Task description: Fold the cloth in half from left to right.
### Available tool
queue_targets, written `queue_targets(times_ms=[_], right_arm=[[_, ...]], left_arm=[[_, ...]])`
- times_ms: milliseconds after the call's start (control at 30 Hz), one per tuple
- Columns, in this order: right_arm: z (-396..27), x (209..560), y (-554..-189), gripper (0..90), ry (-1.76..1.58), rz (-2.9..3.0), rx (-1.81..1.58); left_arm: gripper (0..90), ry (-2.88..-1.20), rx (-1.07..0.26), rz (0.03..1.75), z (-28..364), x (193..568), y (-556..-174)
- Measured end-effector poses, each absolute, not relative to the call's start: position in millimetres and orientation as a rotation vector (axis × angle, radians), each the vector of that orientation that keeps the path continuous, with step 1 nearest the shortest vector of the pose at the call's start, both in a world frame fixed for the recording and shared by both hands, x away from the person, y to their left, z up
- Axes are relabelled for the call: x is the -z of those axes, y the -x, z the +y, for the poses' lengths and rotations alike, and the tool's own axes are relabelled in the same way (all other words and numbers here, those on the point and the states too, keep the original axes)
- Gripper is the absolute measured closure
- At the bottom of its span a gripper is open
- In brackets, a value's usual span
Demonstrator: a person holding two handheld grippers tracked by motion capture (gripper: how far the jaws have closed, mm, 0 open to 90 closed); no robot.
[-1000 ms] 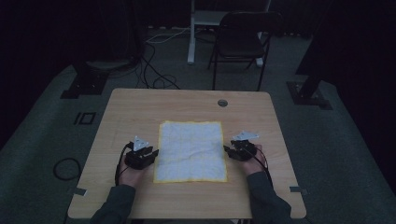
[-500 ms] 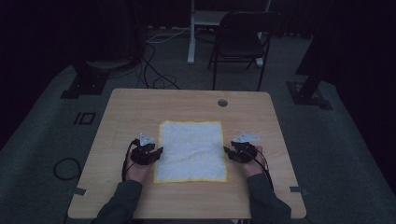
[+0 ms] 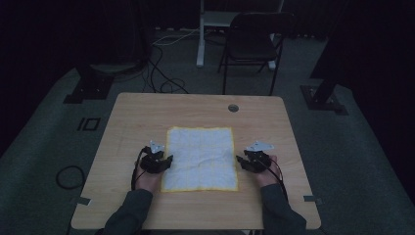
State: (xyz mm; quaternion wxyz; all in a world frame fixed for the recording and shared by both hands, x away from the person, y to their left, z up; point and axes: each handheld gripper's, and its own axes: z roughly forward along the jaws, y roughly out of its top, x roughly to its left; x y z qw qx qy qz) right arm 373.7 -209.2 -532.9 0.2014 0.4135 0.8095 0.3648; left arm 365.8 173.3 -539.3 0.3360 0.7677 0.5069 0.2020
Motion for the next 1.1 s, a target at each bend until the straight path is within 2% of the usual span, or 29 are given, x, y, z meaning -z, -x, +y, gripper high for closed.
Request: queue_targets(times_ms=[667, 867, 1100], right_arm=[[-210.9, 532.9, -368.1, 55.2, -1.161, 2.261, -1.031], [-210.4, 533.7, -368.2, 55.1, -1.158, 2.264, -1.028], [-211.2, 533.7, -368.2, 55.0, -1.166, 2.26, -1.031]], left_arm=[[52.5, -1.995, -0.535, 1.345, 168.7, 539.5, -373.7], [55.3, -2.004, -0.53, 1.344, 167.7, 538.7, -374.4], [62.8, -2.008, -0.513, 1.346, 166.1, 537.4, -377.1]])
